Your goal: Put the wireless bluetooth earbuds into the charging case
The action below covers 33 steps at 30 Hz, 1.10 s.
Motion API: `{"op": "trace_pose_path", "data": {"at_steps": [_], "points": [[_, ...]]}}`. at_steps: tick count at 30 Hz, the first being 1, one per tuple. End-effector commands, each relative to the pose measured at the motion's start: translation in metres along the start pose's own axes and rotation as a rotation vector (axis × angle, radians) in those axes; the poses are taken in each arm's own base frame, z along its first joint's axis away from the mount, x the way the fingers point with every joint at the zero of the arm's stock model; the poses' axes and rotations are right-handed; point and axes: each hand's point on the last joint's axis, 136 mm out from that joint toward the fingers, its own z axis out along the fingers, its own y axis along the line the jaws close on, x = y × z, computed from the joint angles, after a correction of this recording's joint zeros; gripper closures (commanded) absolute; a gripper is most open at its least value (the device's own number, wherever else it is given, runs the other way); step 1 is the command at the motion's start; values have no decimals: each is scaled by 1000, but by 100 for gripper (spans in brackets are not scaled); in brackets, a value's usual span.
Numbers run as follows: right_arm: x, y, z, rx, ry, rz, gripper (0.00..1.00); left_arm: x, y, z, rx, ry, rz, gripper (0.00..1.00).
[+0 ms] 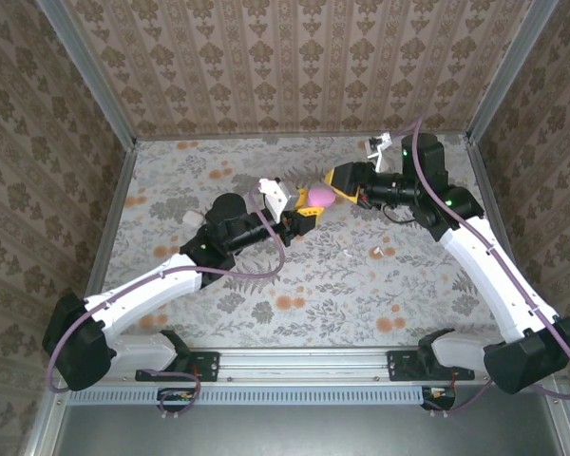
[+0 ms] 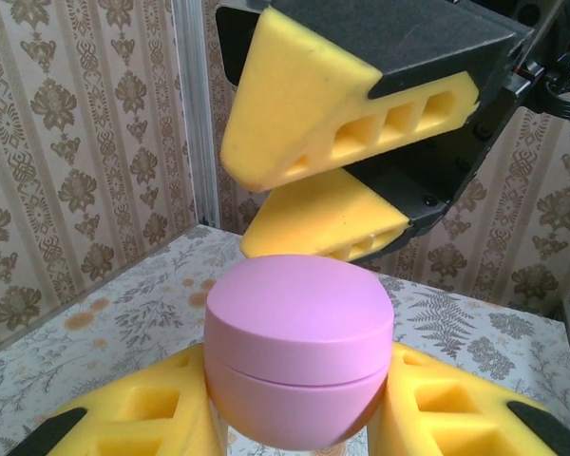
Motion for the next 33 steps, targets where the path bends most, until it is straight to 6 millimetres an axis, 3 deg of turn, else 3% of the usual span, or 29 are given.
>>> {"op": "trace_pose_path", "data": {"at_steps": [1, 10, 21, 33], "points": [[5, 9, -2, -51, 21, -3, 45, -27, -2, 0, -2, -72, 39, 64], [16, 12, 9, -149, 109, 63, 38, -34, 4, -4, -37, -113, 22, 64], [25, 9, 18, -246, 169, 153, 44, -41, 7, -4, -51, -166, -12, 64], [20, 32, 14, -344, 183, 181, 51, -35, 7, -1, -49, -152, -23, 63]]}}
